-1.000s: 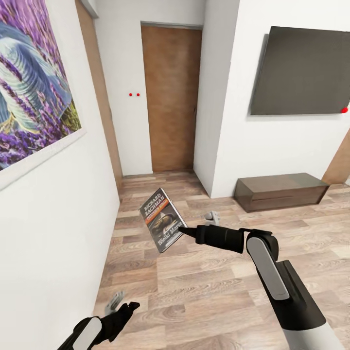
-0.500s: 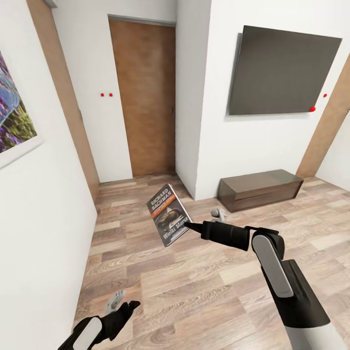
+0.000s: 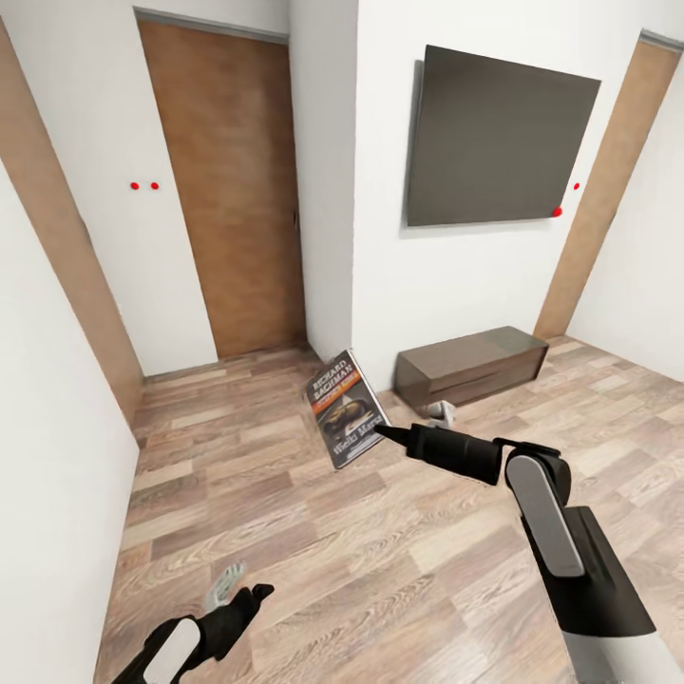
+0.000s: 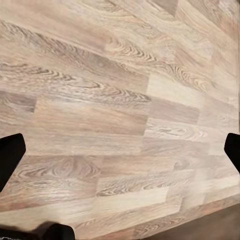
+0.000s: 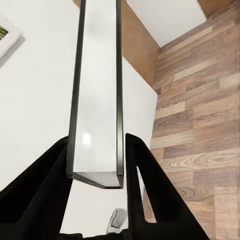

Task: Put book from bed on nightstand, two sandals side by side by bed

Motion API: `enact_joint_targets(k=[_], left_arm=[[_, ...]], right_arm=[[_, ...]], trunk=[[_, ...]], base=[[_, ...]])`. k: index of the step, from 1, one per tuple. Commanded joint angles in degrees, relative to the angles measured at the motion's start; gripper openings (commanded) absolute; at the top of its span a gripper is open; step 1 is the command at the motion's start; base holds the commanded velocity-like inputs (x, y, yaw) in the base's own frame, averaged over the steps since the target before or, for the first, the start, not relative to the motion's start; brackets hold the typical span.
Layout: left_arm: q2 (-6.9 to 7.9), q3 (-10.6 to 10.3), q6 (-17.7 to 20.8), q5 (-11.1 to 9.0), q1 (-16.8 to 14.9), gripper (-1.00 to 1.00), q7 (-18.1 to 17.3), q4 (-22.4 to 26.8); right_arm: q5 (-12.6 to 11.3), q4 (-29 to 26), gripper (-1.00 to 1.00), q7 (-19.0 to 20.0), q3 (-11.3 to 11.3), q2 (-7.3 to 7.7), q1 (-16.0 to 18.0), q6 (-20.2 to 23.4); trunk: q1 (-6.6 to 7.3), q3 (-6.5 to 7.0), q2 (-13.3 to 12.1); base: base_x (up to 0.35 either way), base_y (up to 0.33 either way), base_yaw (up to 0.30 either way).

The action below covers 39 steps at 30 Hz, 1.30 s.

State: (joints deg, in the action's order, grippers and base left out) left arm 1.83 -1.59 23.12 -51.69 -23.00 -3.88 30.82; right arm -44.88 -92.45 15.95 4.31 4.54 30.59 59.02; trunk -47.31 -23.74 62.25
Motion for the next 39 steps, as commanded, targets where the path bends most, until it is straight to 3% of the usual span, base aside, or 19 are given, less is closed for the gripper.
enact_joint_targets(k=[1, 5, 11, 15, 22, 27, 28, 33, 39], left_arm=[[0.05, -0.16, -0.01, -0.31, -0.07, 1.00, -0.02, 0.25], [-0.19, -0.25, -0.37, -0.36, -0.25, 1.00, -0.11, 1.02], [-1.90, -0.32, -0.55, -0.33, -0.33, 1.00, -0.63, 1.52], [-2.29, -0.41, -0.57, -0.29, -0.35, 1.00, -0.71, 1.61], [-2.36, -1.81, -0.61, -0.22, -0.37, 1.00, -0.76, 1.68], [-2.64, -2.48, -0.53, -0.18, -0.50, 1.00, -0.56, 1.64], [-2.63, -2.55, -0.52, -0.24, -0.51, 1.00, -0.69, 1.63], [-2.71, -2.60, -0.53, -0.24, -0.50, 1.00, -0.81, 1.62], [-2.87, -2.66, -0.55, -0.25, -0.53, 1.00, -0.84, 1.61]], right_arm=[[-0.17, -0.01, -1.00, 0.60, -0.82, 0.01, 0.08, 0.24], [-0.15, 0.43, -1.00, -0.95, -5.93, -0.08, 0.00, 0.17], [-0.48, 0.97, -1.00, -6.19, -13.91, -0.18, -0.27, 0.22], [-0.57, 1.05, -1.00, -7.40, -16.19, -0.19, -0.63, 0.27], [-0.64, 1.04, -1.00, -8.46, -18.24, -0.55, -0.97, 0.23], [-1.32, 0.86, -1.00, -8.56, -19.85, 0.14, 0.63, 0.22], [-2.88, 0.65, -1.00, -8.59, -20.86, 0.43, 1.88, 0.42], [-7.07, 0.52, -1.00, -8.76, -21.63, 0.68, 4.79, 0.98], [-9.31, 0.87, -1.00, -8.91, -21.79, 0.68, 6.80, 0.98]], trunk=[[-0.04, -0.06, 0.04], [-0.04, -0.06, 0.04], [-0.04, -0.06, 0.04], [-0.04, -0.06, 0.04], [-0.04, -0.06, 0.04], [-0.04, -0.06, 0.04], [-0.04, -0.06, 0.04], [-0.04, -0.06, 0.04], [-0.04, -0.06, 0.04]], base=[[0.324, 0.014, -0.265], [0.324, 0.008, -0.265], [0.324, 0.003, -0.265], [0.326, 0.001, -0.266], [0.327, 0.000, -0.266], [0.329, 0.000, -0.267], [0.329, 0.000, -0.266], [0.329, 0.000, -0.266], [0.329, 0.000, -0.266]])
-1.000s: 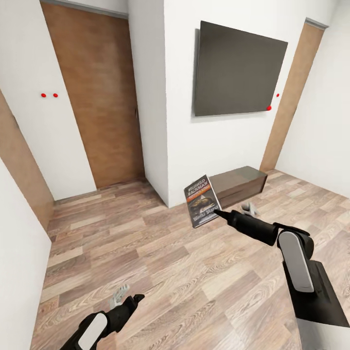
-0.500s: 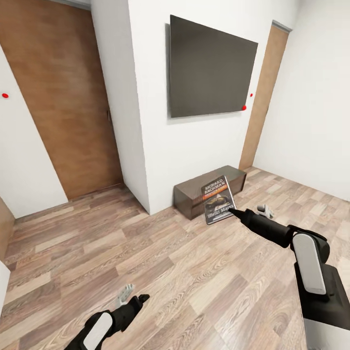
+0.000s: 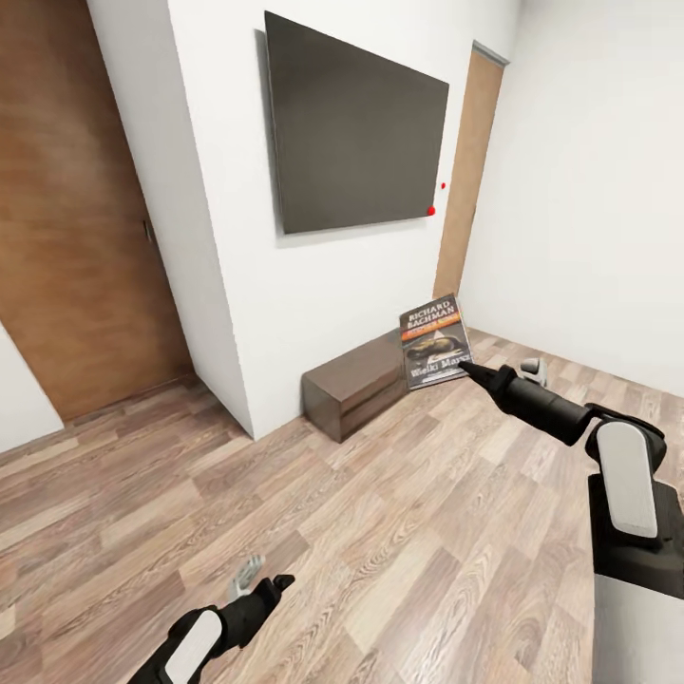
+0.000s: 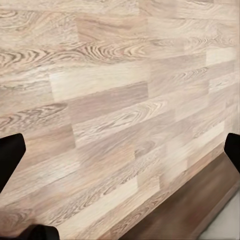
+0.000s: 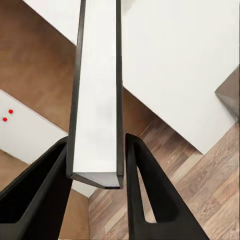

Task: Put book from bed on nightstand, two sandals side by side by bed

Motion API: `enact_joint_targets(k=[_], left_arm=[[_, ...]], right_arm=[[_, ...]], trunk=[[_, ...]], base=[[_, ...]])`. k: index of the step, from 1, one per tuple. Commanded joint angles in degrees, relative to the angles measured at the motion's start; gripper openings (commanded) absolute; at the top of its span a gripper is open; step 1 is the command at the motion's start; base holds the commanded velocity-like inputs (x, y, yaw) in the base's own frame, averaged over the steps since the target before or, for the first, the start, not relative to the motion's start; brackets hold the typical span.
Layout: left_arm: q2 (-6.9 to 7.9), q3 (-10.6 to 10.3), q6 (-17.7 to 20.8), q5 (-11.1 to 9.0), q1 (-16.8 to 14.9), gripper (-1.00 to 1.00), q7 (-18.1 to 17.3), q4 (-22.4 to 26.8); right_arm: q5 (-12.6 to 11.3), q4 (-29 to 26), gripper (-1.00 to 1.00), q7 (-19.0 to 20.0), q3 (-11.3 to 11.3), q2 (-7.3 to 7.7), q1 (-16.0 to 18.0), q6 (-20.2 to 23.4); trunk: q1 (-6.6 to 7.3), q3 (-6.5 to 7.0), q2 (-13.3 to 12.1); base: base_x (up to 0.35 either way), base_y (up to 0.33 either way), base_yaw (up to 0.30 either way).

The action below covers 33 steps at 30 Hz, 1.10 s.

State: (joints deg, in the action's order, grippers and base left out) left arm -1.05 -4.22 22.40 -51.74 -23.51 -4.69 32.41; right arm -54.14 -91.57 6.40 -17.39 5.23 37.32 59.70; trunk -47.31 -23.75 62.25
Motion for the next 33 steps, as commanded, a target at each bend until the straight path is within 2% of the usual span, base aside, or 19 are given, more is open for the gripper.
enact_joint_targets(k=[1, 6, 9, 10, 12, 21, 29, 31, 33], left_arm=[[0.01, -0.04, 0.17, -0.20, -0.03, 1.00, -0.04, 0.02], [-0.48, -0.15, 0.11, -0.20, -0.01, 1.00, -0.02, 0.06], [-0.53, -0.16, 0.11, -0.20, -0.01, 1.00, -0.03, 0.04], [-0.56, -0.16, 0.10, -0.20, -0.01, 1.00, -0.04, 0.03], [-0.55, -0.17, 0.10, -0.20, 0.01, 1.00, -0.03, 0.03], [-0.67, -0.33, 0.09, -0.21, 0.01, 1.00, -0.05, 0.07], [-0.56, -1.91, 0.07, -0.10, -1.70, 1.00, -0.28, 0.73], [-0.40, -2.94, 0.08, 0.71, -2.13, 1.00, -0.38, 1.35], [-0.26, -5.08, 0.09, 2.74, -2.24, 1.00, -0.47, 2.86]], right_arm=[[-0.06, -0.01, -1.00, 0.64, -0.09, -0.01, 0.07, 0.30], [-0.38, 3.69, -1.00, 0.63, -0.29, 0.43, 0.48, 0.30], [-0.45, 4.23, -1.00, 0.70, -0.27, 1.12, 0.44, 0.30], [-0.61, 4.59, -1.00, 0.77, -0.24, 1.92, 0.16, 0.30], [-0.72, 4.87, -1.00, 0.85, -0.14, 2.46, -0.17, 0.30], [-0.62, 5.12, -1.00, 0.91, -0.03, 3.19, -1.10, 0.30], [-0.15, 5.24, -1.00, 0.76, -0.19, 3.54, -1.53, 0.30], [-0.10, 5.28, -1.00, 0.75, -0.22, 3.64, -1.57, 0.30], [-0.06, 5.31, -1.00, 0.74, -0.24, 3.74, -1.59, 0.30]], trunk=[[-0.04, -0.06, 0.04], [-0.04, -0.06, 0.04], [-0.04, -0.06, 0.04], [-0.04, -0.06, 0.04], [-0.04, -0.06, 0.04], [-0.04, -0.06, 0.04], [-0.04, -0.06, 0.04], [-0.04, -0.06, 0.04], [-0.04, -0.06, 0.04]], base=[[0.329, 0.000, -0.267], [0.329, 0.001, -0.266], [0.329, 0.022, -0.266], [0.329, 0.050, -0.266], [0.328, 0.064, -0.266], [0.326, 0.082, -0.266], [0.326, 0.077, -0.267], [0.326, 0.047, -0.267], [0.326, 0.030, -0.266]])
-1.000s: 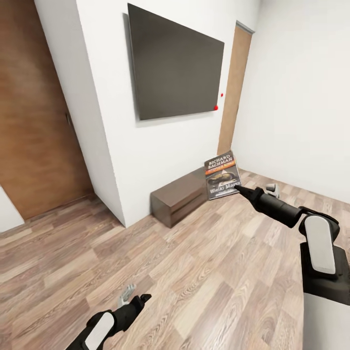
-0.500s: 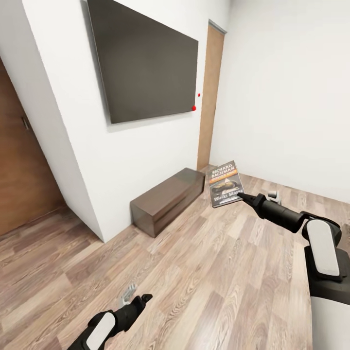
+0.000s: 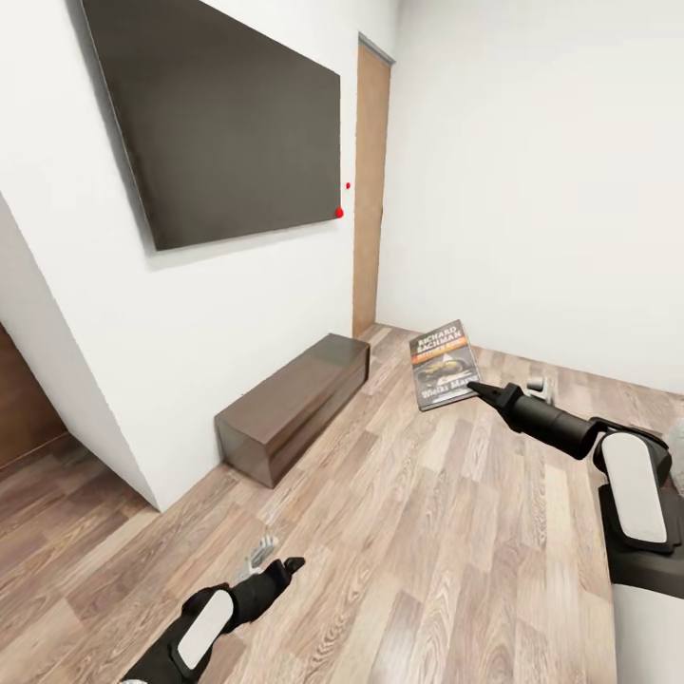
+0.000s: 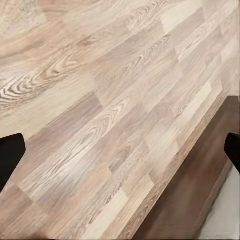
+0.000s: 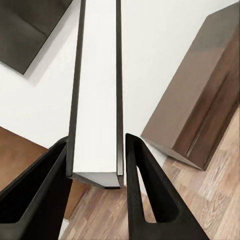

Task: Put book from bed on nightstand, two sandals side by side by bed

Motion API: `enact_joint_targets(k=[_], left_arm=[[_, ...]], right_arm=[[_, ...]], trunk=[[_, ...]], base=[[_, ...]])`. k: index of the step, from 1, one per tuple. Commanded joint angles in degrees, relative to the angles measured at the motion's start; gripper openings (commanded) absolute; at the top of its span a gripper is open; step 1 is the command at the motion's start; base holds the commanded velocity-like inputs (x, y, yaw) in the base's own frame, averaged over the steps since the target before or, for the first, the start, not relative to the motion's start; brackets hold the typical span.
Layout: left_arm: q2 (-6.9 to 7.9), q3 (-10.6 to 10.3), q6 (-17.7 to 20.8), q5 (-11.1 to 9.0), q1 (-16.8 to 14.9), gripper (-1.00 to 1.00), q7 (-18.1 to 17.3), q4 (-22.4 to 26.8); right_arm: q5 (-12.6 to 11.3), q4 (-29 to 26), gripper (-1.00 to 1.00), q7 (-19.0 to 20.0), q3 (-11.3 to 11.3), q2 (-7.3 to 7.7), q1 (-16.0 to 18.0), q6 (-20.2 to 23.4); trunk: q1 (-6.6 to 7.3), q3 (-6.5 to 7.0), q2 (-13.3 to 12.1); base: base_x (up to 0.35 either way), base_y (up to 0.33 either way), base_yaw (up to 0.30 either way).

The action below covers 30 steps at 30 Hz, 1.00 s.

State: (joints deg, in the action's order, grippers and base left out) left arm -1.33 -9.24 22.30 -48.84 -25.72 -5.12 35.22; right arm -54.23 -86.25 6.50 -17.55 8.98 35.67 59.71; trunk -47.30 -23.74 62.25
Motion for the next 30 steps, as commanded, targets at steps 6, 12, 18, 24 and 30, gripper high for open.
enact_joint_targets(k=[6, 12, 18, 24, 30], left_arm=[[0.22, -4.97, 0.54, 4.74, 2.57, 1.00, 0.08, 6.64], [0.46, -0.97, 0.89, 3.95, 4.78, 1.00, 0.23, 8.49], [0.51, 3.13, 1.04, 3.14, 5.80, 1.00, 0.25, 8.78], [0.62, 4.96, 0.97, 2.65, 6.67, 1.00, 0.28, 9.09], [3.38, 16.76, 3.24, -0.30, 12.49, 1.00, 0.00, 14.96]], right_arm=[[0.01, -0.05, -1.00, 0.63, -0.11, 0.12, 0.02, 0.29], [-0.10, -0.33, -1.00, 0.81, -0.12, 0.13, -0.03, 0.29], [-0.15, -0.46, -1.00, 0.86, -0.06, 0.09, -0.12, 0.29], [-0.13, -0.55, -1.00, 0.85, 0.00, 0.08, -0.15, 0.29], [-0.12, -1.80, -1.00, 0.81, 0.26, -0.09, -0.88, 0.29]], trunk=[[-0.04, -0.06, 0.04], [-0.04, -0.06, 0.04], [-0.04, -0.06, 0.04], [-0.04, -0.06, 0.04], [-0.04, -0.06, 0.04]], base=[[0.325, 0.014, -0.266], [0.325, 0.045, -0.267], [0.325, 0.081, -0.266], [0.325, 0.091, -0.266], [0.322, 0.082, -0.267]])
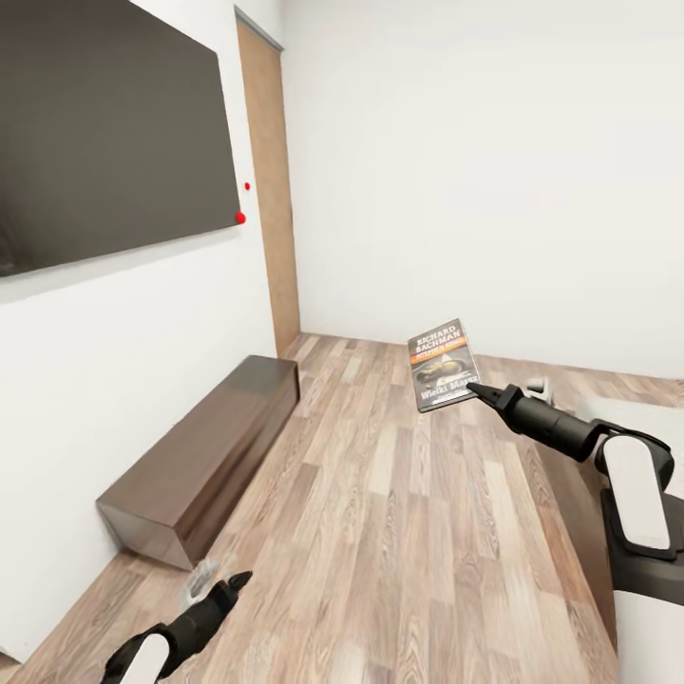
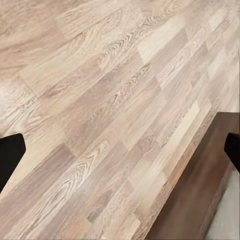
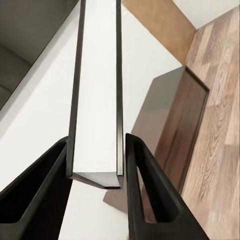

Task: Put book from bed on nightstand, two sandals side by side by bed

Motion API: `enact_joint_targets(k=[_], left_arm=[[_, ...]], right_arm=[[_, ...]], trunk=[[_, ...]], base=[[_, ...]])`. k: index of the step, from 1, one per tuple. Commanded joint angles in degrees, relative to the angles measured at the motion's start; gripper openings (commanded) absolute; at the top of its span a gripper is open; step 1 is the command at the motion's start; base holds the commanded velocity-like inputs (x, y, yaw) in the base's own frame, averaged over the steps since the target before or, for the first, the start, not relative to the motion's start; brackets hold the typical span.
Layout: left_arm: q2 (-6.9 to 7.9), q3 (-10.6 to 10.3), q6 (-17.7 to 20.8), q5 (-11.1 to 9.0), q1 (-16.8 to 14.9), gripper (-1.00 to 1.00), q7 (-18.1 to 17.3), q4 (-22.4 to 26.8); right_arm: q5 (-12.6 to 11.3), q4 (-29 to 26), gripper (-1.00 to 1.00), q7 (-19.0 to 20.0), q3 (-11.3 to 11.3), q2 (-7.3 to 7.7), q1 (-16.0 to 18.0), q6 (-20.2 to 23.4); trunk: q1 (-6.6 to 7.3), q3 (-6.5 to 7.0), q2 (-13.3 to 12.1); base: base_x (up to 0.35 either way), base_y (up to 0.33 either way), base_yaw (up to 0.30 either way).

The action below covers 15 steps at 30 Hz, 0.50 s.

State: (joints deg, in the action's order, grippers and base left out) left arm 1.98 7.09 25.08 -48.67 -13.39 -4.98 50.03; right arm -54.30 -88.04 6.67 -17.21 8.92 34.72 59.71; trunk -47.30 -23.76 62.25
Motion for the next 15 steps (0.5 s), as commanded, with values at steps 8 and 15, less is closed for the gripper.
enact_joint_targets(k=[8, 15], left_arm=[[0.28, 8.31, 2.54, -2.65, 3.08, 1.00, -0.04, 3.38], [0.17, 8.53, 3.34, -2.95, 3.80, 1.00, -0.15, 4.32]], right_arm=[[-0.08, -0.64, -1.00, 0.70, -0.03, -0.01, -0.25, 0.29], [-0.10, -0.87, -1.00, 0.66, -0.02, -0.10, -0.33, 0.29]], trunk=[[-0.04, -0.05, 0.03], [-0.04, -0.05, 0.03]], base=[[0.298, 0.020, -0.267], [0.328, 0.003, -0.266]])
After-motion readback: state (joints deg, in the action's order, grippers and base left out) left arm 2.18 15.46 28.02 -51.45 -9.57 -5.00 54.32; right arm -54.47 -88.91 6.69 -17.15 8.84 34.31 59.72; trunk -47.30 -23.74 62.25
